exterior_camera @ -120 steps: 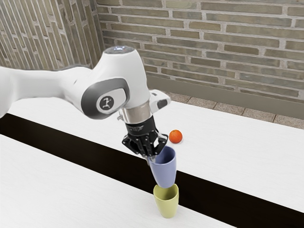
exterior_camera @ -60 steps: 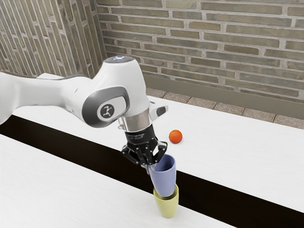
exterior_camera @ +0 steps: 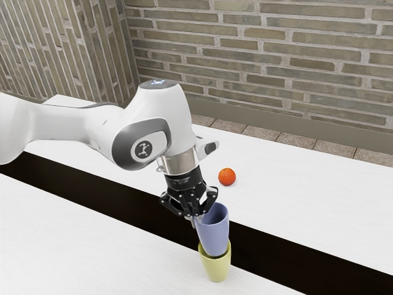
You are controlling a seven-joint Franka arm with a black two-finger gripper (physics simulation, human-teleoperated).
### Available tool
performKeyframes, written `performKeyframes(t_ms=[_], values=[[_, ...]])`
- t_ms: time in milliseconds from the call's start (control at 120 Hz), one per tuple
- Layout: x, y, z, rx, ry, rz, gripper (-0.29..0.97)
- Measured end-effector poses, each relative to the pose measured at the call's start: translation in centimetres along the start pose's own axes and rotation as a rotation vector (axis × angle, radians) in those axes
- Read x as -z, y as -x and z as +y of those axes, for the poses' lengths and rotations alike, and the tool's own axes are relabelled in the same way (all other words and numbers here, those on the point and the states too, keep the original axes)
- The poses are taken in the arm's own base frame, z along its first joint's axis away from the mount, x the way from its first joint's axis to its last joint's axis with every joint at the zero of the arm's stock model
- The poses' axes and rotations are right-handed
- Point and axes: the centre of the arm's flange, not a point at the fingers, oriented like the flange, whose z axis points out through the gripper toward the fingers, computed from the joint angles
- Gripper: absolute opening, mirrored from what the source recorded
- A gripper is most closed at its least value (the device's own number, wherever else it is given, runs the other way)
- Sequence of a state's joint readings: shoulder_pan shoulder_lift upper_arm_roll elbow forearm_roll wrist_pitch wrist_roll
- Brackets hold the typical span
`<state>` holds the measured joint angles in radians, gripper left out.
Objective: Place the left cup onto the right cup
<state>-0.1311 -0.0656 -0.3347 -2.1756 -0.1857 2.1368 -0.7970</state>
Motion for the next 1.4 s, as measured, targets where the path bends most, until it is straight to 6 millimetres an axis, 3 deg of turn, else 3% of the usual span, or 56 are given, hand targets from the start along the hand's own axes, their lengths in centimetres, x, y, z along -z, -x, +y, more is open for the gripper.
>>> performKeyframes(t_ms=[367,567,742,875,1008,1133,1400], values=[[-1.4,-0.8,-0.2,0.021,-0.005,-0.014,-0.11],[-0.9,-1.1,-0.4,0.024,-0.006,0.0,-0.1],[-0.6,-1.0,-0.2,0.011,-0.005,0.012,0.29],[-0.1,-0.8,0.0,0.002,-0.002,0.019,0.47],[2.1,-1.3,1.0,-0.018,0.013,0.052,0.57],[5.7,-2.7,2.7,-0.079,0.029,0.084,0.62],[7.7,-5.8,1.4,-0.297,-0.022,0.055,0.66]])
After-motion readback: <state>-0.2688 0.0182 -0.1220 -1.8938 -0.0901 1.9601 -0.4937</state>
